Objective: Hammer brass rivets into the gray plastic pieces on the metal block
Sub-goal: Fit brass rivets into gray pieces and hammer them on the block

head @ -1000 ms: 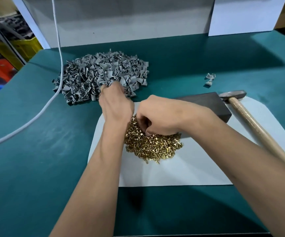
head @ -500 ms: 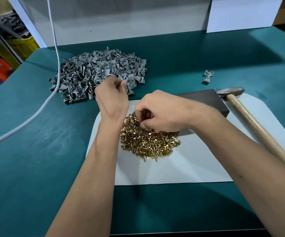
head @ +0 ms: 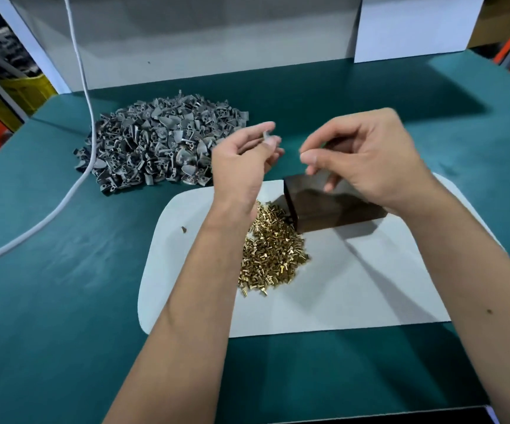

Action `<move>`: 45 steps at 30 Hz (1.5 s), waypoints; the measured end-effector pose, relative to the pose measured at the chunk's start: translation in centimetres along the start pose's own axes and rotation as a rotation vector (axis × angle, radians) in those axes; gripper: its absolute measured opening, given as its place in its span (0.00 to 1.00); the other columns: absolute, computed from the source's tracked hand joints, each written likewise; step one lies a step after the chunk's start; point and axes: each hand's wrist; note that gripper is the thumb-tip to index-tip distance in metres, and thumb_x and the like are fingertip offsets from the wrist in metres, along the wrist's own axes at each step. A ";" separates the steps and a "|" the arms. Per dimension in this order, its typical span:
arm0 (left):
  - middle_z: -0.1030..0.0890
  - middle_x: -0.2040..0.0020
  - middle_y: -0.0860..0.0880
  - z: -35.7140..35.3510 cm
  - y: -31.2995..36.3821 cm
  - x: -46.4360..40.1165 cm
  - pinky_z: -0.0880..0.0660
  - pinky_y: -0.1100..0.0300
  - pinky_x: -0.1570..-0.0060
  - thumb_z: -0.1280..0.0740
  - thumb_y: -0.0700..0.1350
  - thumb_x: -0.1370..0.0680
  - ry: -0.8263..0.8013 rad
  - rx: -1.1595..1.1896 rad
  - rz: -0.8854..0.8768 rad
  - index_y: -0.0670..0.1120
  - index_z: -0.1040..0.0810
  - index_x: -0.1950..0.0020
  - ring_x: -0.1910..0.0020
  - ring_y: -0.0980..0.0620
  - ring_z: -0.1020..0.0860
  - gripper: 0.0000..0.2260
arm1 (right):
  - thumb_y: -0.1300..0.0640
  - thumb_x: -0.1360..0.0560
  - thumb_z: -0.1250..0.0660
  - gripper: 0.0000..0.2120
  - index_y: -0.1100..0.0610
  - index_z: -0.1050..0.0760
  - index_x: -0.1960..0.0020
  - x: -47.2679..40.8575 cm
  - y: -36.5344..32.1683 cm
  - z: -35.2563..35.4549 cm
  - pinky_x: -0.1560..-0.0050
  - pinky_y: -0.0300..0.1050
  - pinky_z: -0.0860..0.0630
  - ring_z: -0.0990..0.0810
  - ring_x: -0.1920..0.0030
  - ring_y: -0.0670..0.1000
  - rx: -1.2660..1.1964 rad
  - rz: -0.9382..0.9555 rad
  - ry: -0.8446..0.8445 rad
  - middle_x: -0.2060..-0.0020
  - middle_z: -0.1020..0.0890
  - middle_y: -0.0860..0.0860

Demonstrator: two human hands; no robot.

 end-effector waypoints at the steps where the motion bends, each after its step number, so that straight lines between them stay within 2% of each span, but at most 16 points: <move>1: 0.16 0.55 0.43 -0.6 -0.2 0.2 0.21 0.62 0.52 0.32 0.30 0.21 -0.017 0.014 -0.004 0.40 0.17 0.43 0.61 0.53 0.18 0.10 | 0.62 0.27 0.23 0.05 0.52 0.15 0.58 0.1 0.4 0.5 0.71 0.44 0.21 0.19 0.69 0.52 0.013 0.019 0.066 0.67 0.16 0.54; 3: 0.16 0.56 0.44 -1.3 -0.7 0.5 0.20 0.61 0.51 0.32 0.30 0.21 -0.015 0.004 -0.045 0.40 0.17 0.43 0.61 0.53 0.18 0.10 | 0.59 0.27 0.23 0.06 0.49 0.15 0.58 0.3 1.4 1.4 0.68 0.41 0.21 0.20 0.67 0.48 0.023 0.001 0.234 0.66 0.16 0.52; 6: 0.16 0.57 0.45 -1.4 -1.4 0.7 0.20 0.61 0.52 0.30 0.31 0.21 -0.011 0.015 -0.075 0.42 0.16 0.44 0.61 0.53 0.18 0.10 | 0.56 0.29 0.23 0.03 0.49 0.15 0.60 0.3 3.4 2.6 0.58 0.46 0.17 0.15 0.61 0.49 0.112 -0.084 0.447 0.63 0.14 0.46; 8: 0.16 0.56 0.45 -1.4 -1.7 0.9 0.20 0.62 0.53 0.30 0.31 0.21 -0.041 0.034 -0.070 0.43 0.16 0.45 0.61 0.53 0.18 0.10 | 0.55 0.30 0.22 0.03 0.50 0.15 0.60 0.3 4.4 3.0 0.50 0.52 0.16 0.13 0.58 0.50 0.109 -0.175 0.477 0.62 0.13 0.47; 11: 0.16 0.56 0.45 -1.5 -2.0 0.9 0.20 0.62 0.54 0.30 0.31 0.22 -0.072 0.039 -0.067 0.43 0.16 0.45 0.61 0.53 0.18 0.10 | 0.54 0.31 0.23 0.03 0.51 0.15 0.62 0.3 5.2 3.0 0.45 0.59 0.17 0.13 0.55 0.51 0.076 -0.248 0.495 0.61 0.13 0.48; 16: 0.15 0.56 0.46 -1.6 -2.1 1.0 0.20 0.63 0.55 0.31 0.30 0.21 -0.104 0.040 -0.067 0.40 0.17 0.42 0.60 0.53 0.17 0.11 | 0.54 0.31 0.23 0.03 0.52 0.15 0.61 0.3 5.4 3.1 0.49 0.61 0.16 0.12 0.61 0.53 0.070 -0.277 0.531 0.62 0.13 0.50; 20: 0.15 0.55 0.46 -1.5 -2.2 1.0 0.20 0.63 0.53 0.32 0.30 0.21 -0.112 0.026 -0.060 0.39 0.17 0.40 0.59 0.52 0.17 0.12 | 0.54 0.31 0.23 0.04 0.50 0.16 0.64 0.5 5.4 3.2 0.51 0.59 0.15 0.12 0.63 0.53 0.068 -0.297 0.545 0.64 0.14 0.50; 22: 0.15 0.54 0.45 -1.5 -2.2 1.0 0.20 0.62 0.53 0.32 0.30 0.21 -0.119 0.024 -0.061 0.39 0.17 0.40 0.59 0.52 0.17 0.12 | 0.53 0.32 0.23 0.04 0.49 0.16 0.65 0.4 5.5 3.3 0.49 0.59 0.16 0.12 0.61 0.52 0.088 -0.304 0.547 0.65 0.14 0.49; 24: 0.15 0.54 0.44 -1.4 -2.3 0.9 0.20 0.62 0.52 0.32 0.30 0.21 -0.127 0.018 -0.066 0.38 0.17 0.39 0.59 0.52 0.17 0.12 | 0.52 0.33 0.22 0.03 0.48 0.15 0.64 0.4 5.3 3.2 0.49 0.56 0.16 0.14 0.60 0.48 0.133 -0.293 0.555 0.66 0.14 0.46; 26: 0.15 0.53 0.43 -1.4 -2.3 1.0 0.20 0.61 0.51 0.31 0.30 0.21 -0.137 0.016 -0.072 0.38 0.18 0.39 0.59 0.52 0.16 0.12 | 0.50 0.32 0.22 0.03 0.49 0.15 0.62 0.5 4.9 2.9 0.57 0.47 0.18 0.18 0.66 0.43 0.198 -0.230 0.581 0.67 0.15 0.43; 27: 0.15 0.53 0.42 -1.4 -2.3 1.0 0.19 0.60 0.51 0.31 0.30 0.21 -0.143 0.018 -0.076 0.37 0.18 0.39 0.59 0.51 0.16 0.12 | 0.51 0.31 0.22 0.03 0.49 0.14 0.61 0.6 4.5 2.6 0.60 0.43 0.21 0.21 0.68 0.42 0.223 -0.181 0.584 0.67 0.15 0.42; 29: 0.14 0.52 0.41 -1.3 -2.2 1.1 0.19 0.60 0.50 0.31 0.30 0.21 -0.161 0.023 -0.087 0.37 0.18 0.39 0.58 0.50 0.16 0.12 | 0.54 0.30 0.23 0.02 0.51 0.14 0.60 0.6 3.6 1.9 0.60 0.41 0.22 0.19 0.66 0.43 0.197 -0.093 0.551 0.66 0.15 0.44; 33: 0.14 0.52 0.39 -1.3 -1.8 1.4 0.19 0.59 0.52 0.30 0.28 0.23 -0.202 0.020 -0.108 0.38 0.18 0.41 0.58 0.47 0.15 0.12 | 0.61 0.26 0.24 0.02 0.55 0.14 0.56 0.7 2.6 0.5 0.57 0.45 0.17 0.17 0.63 0.47 0.104 -0.029 0.408 0.63 0.14 0.50; 37: 0.14 0.54 0.38 -1.4 -1.5 1.7 0.18 0.58 0.53 0.29 0.28 0.24 -0.235 0.020 -0.116 0.37 0.19 0.46 0.59 0.46 0.14 0.09 | 0.62 0.25 0.25 0.03 0.56 0.14 0.52 1.1 2.1 0.2 0.51 0.49 0.16 0.14 0.56 0.47 0.179 0.032 0.298 0.59 0.13 0.47; 39: 0.14 0.55 0.38 -1.4 -1.5 1.9 0.18 0.58 0.53 0.28 0.28 0.24 -0.241 0.014 -0.122 0.36 0.19 0.48 0.59 0.46 0.14 0.07 | 0.62 0.26 0.26 0.04 0.55 0.14 0.52 1.1 1.8 0.0 0.49 0.49 0.17 0.14 0.55 0.46 0.225 0.069 0.294 0.58 0.13 0.45; 45: 0.14 0.56 0.41 -1.7 -1.6 2.0 0.18 0.59 0.53 0.28 0.28 0.25 -0.219 -0.008 -0.134 0.38 0.17 0.52 0.58 0.50 0.15 0.07 | 0.60 0.27 0.27 0.05 0.54 0.21 0.53 1.3 1.5 -0.7 0.55 0.54 0.17 0.15 0.55 0.47 0.244 0.125 0.365 0.62 0.16 0.45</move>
Point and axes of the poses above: each hand's wrist, its own x-axis away from the middle knuckle, its own z-axis out of the back of the hand, y = z × x
